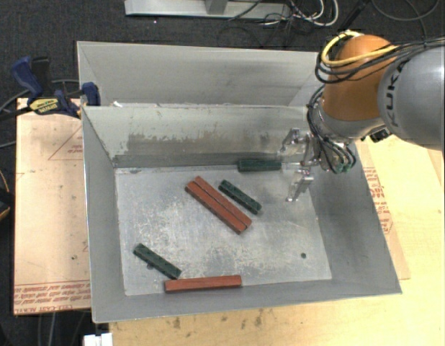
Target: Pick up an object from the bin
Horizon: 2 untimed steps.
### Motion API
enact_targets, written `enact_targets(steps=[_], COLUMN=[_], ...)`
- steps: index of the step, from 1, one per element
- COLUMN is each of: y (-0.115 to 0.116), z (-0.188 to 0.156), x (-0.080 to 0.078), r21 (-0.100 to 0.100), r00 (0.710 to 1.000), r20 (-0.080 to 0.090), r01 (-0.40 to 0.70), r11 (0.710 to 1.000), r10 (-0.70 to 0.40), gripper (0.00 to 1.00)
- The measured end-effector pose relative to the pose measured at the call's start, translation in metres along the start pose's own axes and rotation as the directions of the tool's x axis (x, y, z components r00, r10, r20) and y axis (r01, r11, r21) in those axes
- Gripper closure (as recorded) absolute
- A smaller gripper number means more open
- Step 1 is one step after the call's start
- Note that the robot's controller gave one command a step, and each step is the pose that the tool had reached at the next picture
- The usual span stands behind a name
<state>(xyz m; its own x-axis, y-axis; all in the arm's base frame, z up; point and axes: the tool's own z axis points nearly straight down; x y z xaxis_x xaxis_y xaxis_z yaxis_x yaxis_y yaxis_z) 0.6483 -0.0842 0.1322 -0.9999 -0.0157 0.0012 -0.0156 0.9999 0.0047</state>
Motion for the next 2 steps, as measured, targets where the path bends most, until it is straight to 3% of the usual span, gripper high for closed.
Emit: enact_targets(steps=[1, 2], y=[0.029, 0.071], z=[0.018, 0.054], x=[0.005, 0.017], r21=[0.005, 0.0], r00=[0.999, 0.989], r20=[0.005, 0.016], r01=[-0.045, -0.146], r11=[0.999, 0.989], r10=[0.045, 0.146], gripper=[0.0, 1.0])
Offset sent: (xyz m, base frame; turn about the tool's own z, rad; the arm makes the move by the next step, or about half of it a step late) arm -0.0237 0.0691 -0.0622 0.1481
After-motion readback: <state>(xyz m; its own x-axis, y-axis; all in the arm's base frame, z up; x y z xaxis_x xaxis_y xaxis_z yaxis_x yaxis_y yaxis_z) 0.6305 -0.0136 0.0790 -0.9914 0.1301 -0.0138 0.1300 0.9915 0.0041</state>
